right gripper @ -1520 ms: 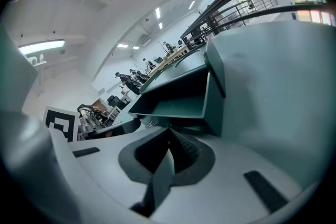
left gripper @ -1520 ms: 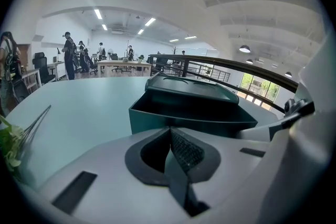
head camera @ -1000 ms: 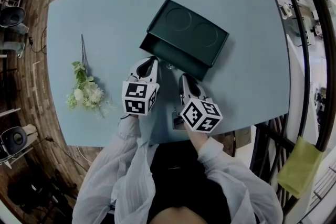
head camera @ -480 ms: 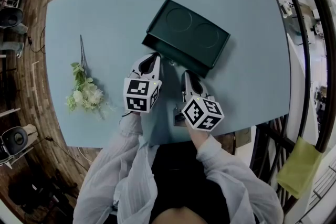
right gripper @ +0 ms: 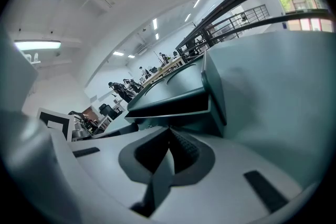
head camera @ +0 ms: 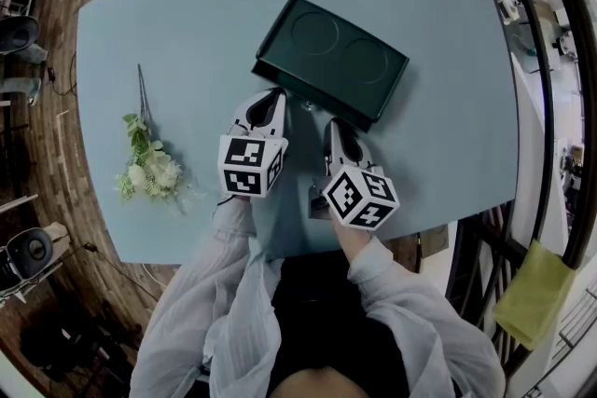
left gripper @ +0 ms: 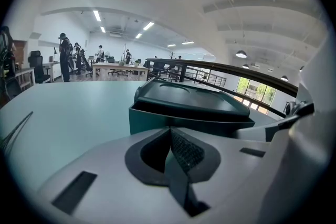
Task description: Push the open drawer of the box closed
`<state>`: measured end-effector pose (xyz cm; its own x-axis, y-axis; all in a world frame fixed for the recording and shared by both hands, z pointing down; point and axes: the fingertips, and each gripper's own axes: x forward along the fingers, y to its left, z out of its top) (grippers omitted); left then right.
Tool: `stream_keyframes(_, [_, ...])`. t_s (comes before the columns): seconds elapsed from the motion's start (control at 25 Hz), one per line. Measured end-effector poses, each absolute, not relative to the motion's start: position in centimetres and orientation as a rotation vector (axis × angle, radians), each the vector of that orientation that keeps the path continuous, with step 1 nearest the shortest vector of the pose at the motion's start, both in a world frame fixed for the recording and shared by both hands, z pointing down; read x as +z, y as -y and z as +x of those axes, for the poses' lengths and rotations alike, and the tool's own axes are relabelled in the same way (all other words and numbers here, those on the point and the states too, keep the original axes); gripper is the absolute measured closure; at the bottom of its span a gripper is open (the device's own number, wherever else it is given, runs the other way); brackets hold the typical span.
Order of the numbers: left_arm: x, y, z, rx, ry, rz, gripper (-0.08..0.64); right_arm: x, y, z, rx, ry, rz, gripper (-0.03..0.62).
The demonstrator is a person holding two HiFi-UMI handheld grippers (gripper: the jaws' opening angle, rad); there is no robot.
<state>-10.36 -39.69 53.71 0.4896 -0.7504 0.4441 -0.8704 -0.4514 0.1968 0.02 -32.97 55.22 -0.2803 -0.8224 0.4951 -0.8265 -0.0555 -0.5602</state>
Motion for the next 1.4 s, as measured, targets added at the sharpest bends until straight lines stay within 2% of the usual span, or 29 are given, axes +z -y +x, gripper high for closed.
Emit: stream_keyframes(1.4, [53.9, 41.4, -9.8, 0.466, 1.357, 2.357, 0.543, 55.5, 35.0, 1.2, 1.386, 2.129, 1.914, 0.586])
